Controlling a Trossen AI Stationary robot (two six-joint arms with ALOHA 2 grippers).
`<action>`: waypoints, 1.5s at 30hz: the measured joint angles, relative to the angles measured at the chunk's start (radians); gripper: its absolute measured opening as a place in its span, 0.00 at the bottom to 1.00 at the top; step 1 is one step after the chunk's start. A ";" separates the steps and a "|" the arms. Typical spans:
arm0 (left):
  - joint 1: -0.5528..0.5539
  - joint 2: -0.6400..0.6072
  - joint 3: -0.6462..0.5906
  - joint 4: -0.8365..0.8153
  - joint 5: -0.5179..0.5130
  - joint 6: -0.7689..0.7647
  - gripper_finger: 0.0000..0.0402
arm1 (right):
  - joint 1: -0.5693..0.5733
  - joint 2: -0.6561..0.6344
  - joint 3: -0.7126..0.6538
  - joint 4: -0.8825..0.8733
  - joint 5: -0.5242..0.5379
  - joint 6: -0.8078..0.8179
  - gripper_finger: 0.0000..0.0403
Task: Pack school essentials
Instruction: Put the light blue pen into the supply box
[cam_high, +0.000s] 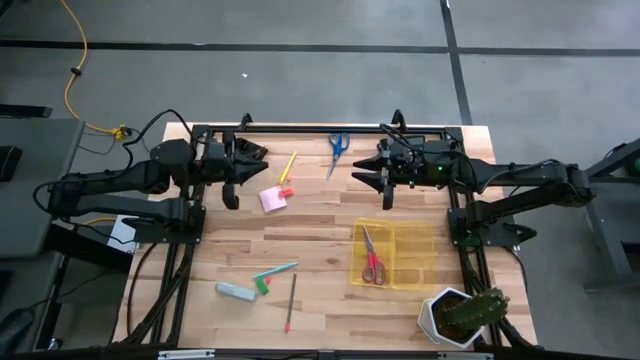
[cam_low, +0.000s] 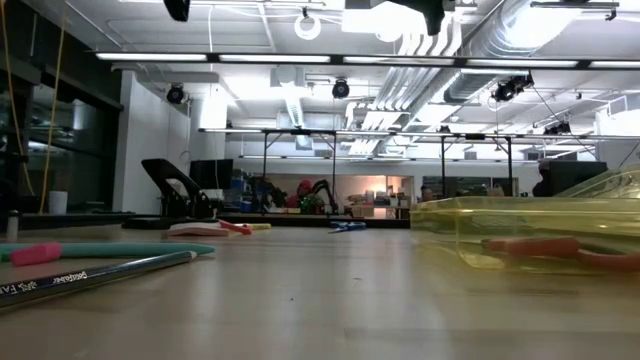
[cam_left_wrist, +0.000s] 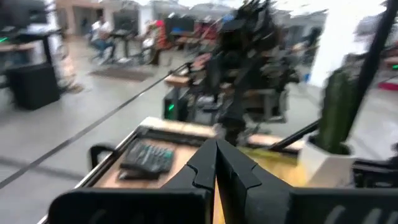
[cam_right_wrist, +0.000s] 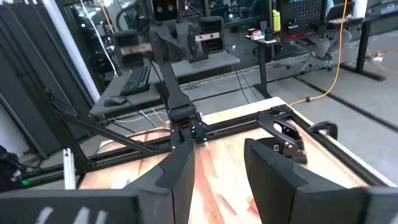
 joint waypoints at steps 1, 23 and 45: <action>0.000 0.005 0.000 -0.020 -0.016 0.000 0.01 | 0.000 0.000 0.000 0.000 0.000 0.001 0.32; -0.471 0.638 0.092 -0.467 -0.007 -0.388 0.49 | 0.000 0.000 -0.001 -0.011 0.000 0.007 0.32; -0.627 0.990 0.096 -0.289 -0.116 -0.571 0.47 | -0.001 0.000 -0.001 -0.072 0.046 -0.008 0.32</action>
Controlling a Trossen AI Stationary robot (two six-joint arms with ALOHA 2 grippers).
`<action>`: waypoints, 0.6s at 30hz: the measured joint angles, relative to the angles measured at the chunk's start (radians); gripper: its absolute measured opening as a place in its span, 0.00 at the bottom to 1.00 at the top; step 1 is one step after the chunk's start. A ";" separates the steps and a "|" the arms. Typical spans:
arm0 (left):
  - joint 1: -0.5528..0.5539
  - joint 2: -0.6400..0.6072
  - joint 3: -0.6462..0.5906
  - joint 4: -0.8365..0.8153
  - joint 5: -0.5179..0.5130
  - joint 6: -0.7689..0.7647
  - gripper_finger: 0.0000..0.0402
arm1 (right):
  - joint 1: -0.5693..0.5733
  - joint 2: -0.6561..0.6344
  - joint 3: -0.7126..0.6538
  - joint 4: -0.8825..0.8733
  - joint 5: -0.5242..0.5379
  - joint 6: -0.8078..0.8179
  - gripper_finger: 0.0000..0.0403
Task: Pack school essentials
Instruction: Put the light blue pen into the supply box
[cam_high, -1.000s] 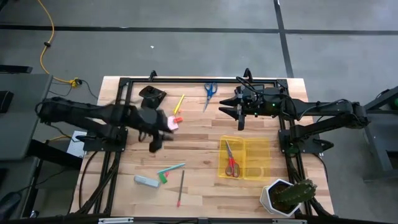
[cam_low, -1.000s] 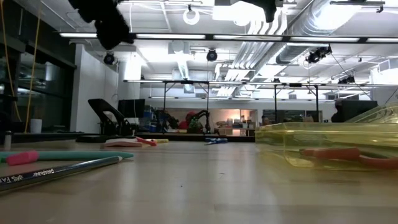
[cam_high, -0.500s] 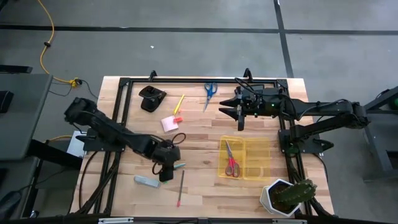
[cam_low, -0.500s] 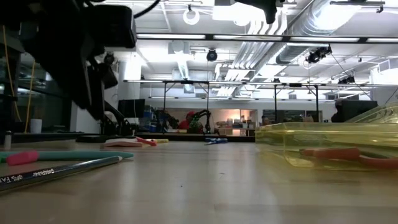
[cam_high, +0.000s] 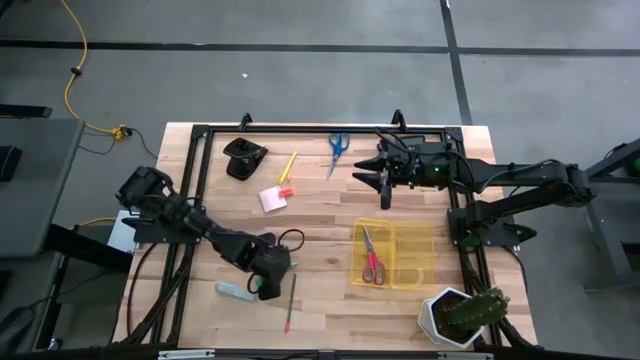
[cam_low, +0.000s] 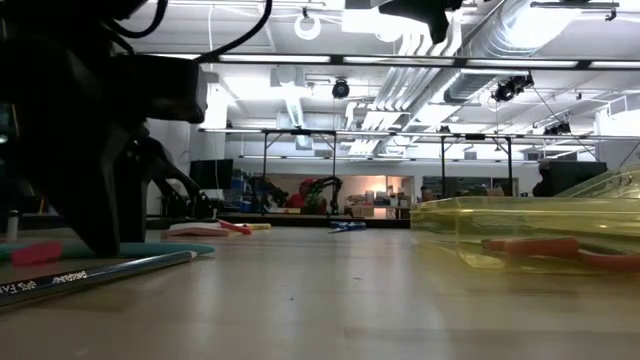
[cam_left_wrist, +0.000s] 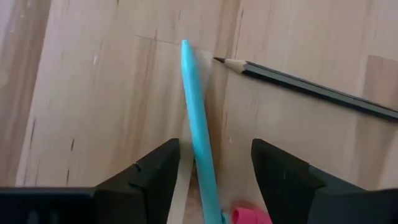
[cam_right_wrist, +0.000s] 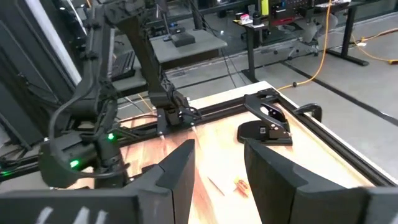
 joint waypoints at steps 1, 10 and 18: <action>-0.006 0.008 0.001 0.000 -0.015 -0.007 0.46 | 0.000 0.000 0.000 0.000 0.003 -0.004 0.32; -0.038 0.020 0.002 -0.040 -0.117 -0.033 0.25 | 0.000 0.000 0.000 0.000 0.044 -0.019 0.32; -0.030 0.020 0.001 -0.051 -0.112 -0.033 0.05 | 0.000 0.000 0.000 0.000 0.053 -0.019 0.32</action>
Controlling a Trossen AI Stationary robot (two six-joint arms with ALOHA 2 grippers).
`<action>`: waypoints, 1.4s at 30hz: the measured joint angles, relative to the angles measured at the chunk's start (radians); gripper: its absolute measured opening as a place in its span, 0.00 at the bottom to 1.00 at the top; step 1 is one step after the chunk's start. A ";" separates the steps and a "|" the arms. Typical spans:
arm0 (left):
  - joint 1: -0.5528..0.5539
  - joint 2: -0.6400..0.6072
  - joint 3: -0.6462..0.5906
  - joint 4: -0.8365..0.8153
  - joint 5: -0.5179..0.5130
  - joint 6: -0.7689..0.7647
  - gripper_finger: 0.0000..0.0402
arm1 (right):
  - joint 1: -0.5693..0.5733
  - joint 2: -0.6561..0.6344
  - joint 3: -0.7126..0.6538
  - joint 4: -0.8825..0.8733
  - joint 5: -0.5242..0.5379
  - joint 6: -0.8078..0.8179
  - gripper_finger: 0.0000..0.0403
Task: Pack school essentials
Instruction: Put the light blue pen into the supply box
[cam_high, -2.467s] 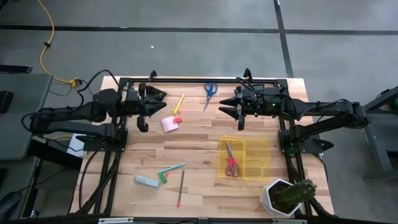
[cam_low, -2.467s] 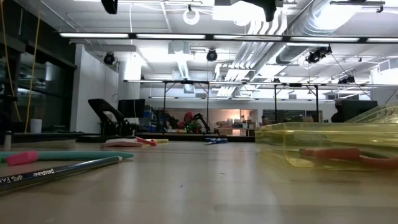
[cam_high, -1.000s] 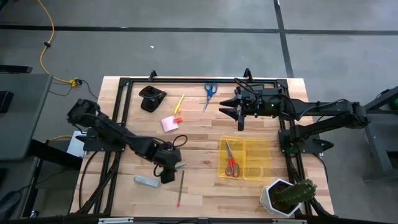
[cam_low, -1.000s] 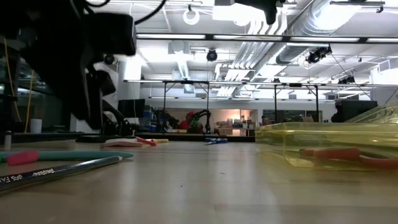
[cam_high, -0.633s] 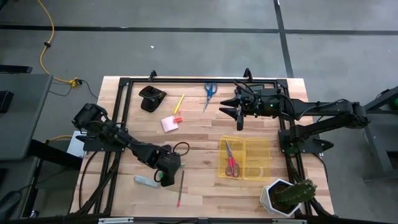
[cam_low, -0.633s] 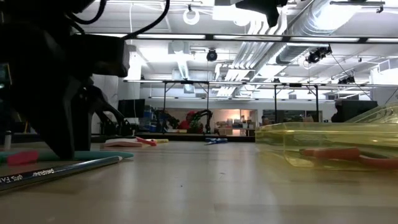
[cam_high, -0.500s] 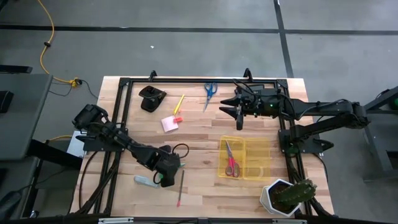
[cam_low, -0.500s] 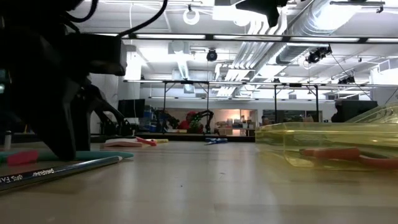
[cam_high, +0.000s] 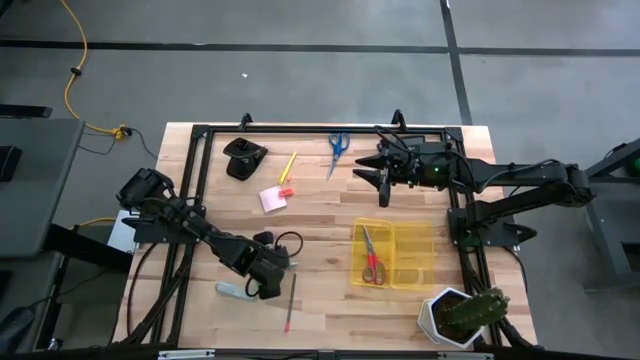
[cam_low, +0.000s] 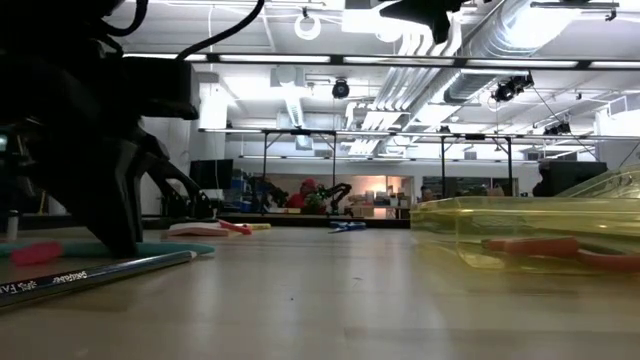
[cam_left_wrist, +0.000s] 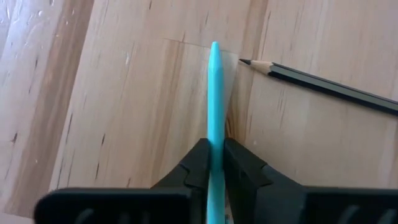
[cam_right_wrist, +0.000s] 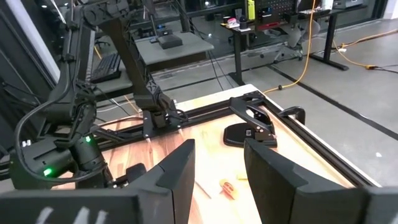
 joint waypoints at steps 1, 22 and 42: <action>0.003 0.000 0.000 0.000 0.004 0.000 0.03 | 0.000 0.000 0.000 0.000 0.000 0.000 0.32; 0.205 -0.449 -0.008 -0.143 0.015 0.284 0.03 | 0.000 0.000 0.000 -0.030 -0.001 0.008 0.32; 0.486 -0.833 -0.305 0.825 0.123 0.438 0.04 | 0.001 0.060 0.000 0.092 -0.051 0.122 0.32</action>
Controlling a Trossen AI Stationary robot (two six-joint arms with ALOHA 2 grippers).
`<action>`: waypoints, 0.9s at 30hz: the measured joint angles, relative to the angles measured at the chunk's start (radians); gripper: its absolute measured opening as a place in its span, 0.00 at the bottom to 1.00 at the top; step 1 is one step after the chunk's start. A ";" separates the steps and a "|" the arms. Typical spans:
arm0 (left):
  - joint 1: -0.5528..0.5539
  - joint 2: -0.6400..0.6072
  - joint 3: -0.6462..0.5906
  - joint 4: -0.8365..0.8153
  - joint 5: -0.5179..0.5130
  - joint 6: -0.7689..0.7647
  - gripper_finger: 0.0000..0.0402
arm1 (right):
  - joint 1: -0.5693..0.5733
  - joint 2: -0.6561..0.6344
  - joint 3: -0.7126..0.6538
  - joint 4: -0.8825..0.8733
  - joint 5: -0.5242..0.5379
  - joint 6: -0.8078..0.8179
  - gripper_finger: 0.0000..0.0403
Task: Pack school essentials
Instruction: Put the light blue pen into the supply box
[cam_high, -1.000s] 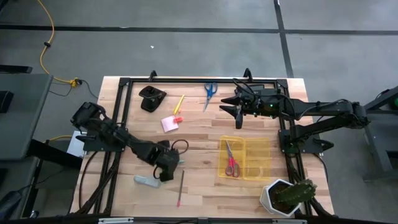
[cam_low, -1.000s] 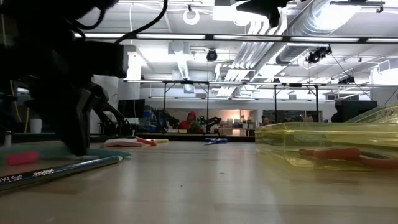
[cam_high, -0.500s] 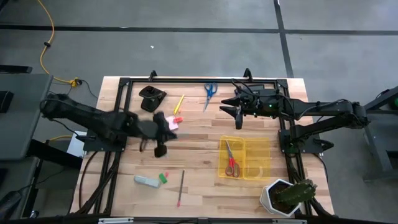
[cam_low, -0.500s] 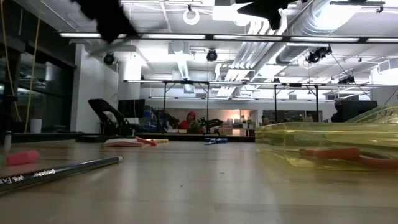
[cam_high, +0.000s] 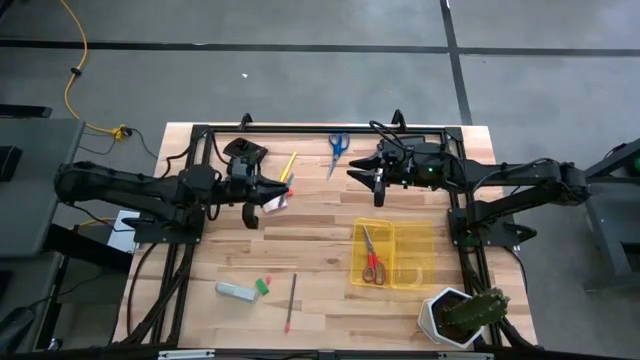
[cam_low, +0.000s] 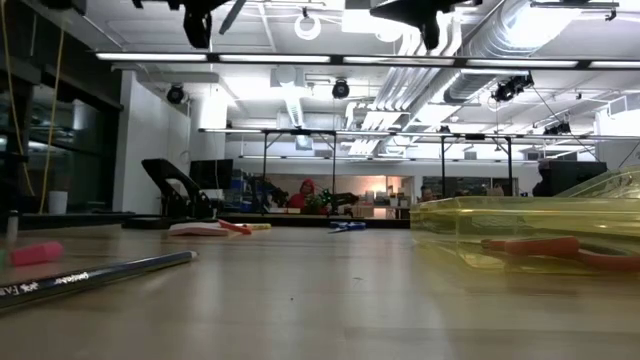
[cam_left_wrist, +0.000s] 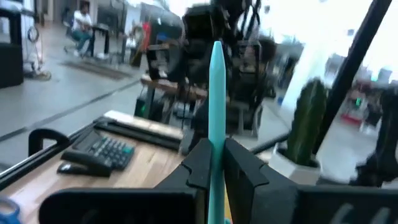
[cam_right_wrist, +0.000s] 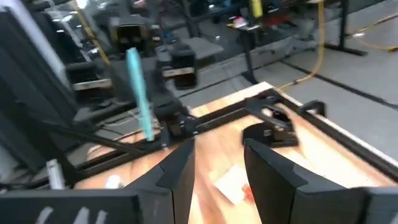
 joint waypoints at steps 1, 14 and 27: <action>0.008 0.000 -0.020 0.042 0.000 -0.009 0.04 | 0.001 0.014 0.000 0.032 -0.021 0.001 0.32; 0.059 0.000 -0.043 0.096 0.030 -0.018 0.04 | 0.001 0.085 0.000 0.147 -0.100 -0.008 0.32; 0.072 0.242 0.092 0.169 0.054 -0.006 0.04 | 0.001 0.206 0.048 0.279 -0.098 -0.009 0.32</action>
